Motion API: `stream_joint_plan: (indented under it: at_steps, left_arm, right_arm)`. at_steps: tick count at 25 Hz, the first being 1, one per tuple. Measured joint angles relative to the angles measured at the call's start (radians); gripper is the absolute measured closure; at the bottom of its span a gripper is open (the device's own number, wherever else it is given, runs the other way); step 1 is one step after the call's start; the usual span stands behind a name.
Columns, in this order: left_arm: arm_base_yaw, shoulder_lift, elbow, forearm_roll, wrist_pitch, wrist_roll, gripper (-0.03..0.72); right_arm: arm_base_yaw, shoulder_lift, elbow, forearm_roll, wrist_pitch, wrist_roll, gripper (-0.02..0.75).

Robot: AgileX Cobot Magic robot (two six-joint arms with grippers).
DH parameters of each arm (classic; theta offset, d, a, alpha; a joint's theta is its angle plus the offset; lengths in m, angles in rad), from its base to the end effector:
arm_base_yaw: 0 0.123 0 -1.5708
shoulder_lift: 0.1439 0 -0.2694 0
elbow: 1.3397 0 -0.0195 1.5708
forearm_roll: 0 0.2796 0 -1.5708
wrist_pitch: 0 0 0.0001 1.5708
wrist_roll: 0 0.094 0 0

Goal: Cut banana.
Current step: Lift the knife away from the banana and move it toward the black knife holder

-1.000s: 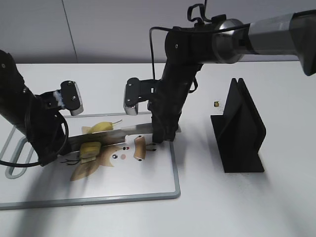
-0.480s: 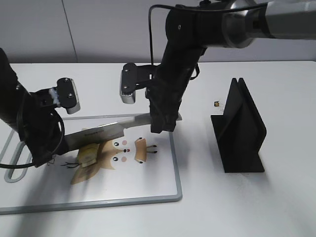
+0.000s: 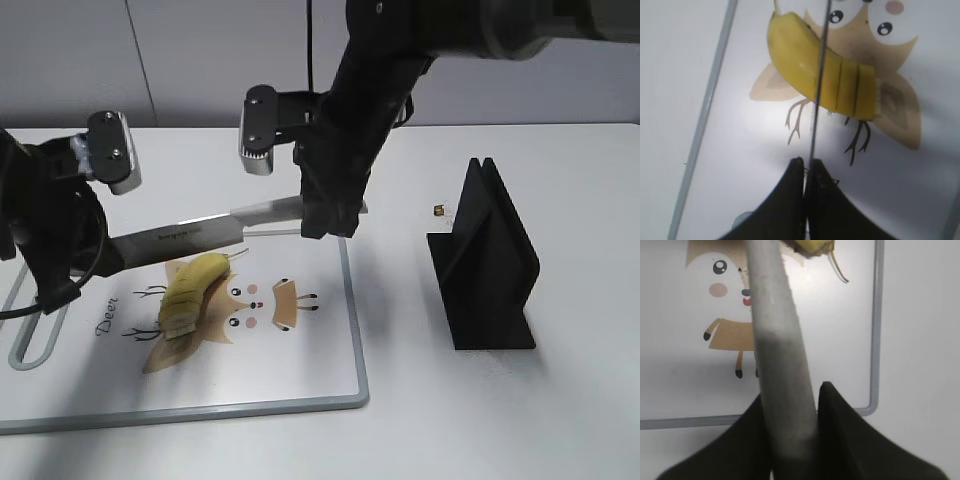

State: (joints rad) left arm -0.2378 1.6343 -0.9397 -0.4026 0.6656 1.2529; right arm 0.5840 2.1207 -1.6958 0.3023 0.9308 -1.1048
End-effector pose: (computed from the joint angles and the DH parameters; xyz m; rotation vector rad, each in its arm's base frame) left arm 0.3118 -0.0990 0.1570 1.5571 2.2533 -0.1580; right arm 0.3810 0.2787 0.1693 -1.9339 1.9857 0.2550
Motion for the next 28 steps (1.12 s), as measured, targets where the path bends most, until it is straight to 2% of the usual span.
stream_joint_plan:
  at_steps: [8,15,18,23,25,28]
  left_arm:
    - [-0.002,-0.218,0.000,-0.014,0.116,-0.005,0.695]
    - [-0.002,-0.336,0.001,-0.016,0.141,-0.007,0.684]
    - [-0.001,-0.336,0.002,-0.016,0.137,-0.011,0.563]
    - [-0.001,-0.336,0.007,-0.041,0.106,-0.014,0.218]
    - [-0.001,-0.336,0.008,-0.045,0.069,-0.014,0.130]
    - [-0.001,-0.344,0.010,-0.047,-0.016,-0.014,0.080]
  right_arm:
    - [0.002,-0.130,0.000,0.015,0.094,0.000,0.539]
    - [0.004,-0.174,0.000,0.030,0.105,-0.005,0.536]
    - [0.004,-0.174,0.000,0.030,0.110,-0.010,0.543]
    - [0.000,-0.174,0.000,0.029,0.111,-0.011,0.556]
    - [-0.002,-0.174,0.000,0.025,0.109,-0.007,0.566]
    - [-0.005,-0.174,0.000,0.021,0.098,0.007,0.577]
